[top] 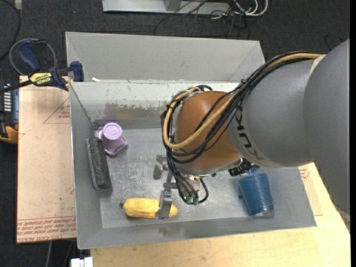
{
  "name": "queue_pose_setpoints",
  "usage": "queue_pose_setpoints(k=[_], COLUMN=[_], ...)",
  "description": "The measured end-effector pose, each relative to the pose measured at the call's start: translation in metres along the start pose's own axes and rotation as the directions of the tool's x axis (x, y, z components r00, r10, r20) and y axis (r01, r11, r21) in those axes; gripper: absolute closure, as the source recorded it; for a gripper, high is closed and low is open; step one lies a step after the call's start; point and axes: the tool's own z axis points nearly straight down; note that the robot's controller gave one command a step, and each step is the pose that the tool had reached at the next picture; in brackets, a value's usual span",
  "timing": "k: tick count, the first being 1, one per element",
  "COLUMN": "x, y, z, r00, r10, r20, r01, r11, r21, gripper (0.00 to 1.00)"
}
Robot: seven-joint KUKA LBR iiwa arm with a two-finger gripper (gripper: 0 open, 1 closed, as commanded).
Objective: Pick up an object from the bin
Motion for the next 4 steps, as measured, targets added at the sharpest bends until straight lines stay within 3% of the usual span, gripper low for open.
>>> queue_pose_setpoints(k=[1,2,3,4], x=[0.007,0.003,0.005,0.005], y=[0.031,0.027,0.020,0.020], z=[0.055,0.084,0.085,0.085], r00=[0.994,1.000,0.997,0.997], r10=[-0.109,-0.002,-0.080,-0.080], r20=[-0.009,0.013,-0.005,-0.005], r01=[0.109,0.002,0.080,0.080], r11=[0.994,1.000,0.997,0.997], r21=[0.001,-0.004,-0.001,-0.001], gripper=[0.00,0.00,1.00,1.00])
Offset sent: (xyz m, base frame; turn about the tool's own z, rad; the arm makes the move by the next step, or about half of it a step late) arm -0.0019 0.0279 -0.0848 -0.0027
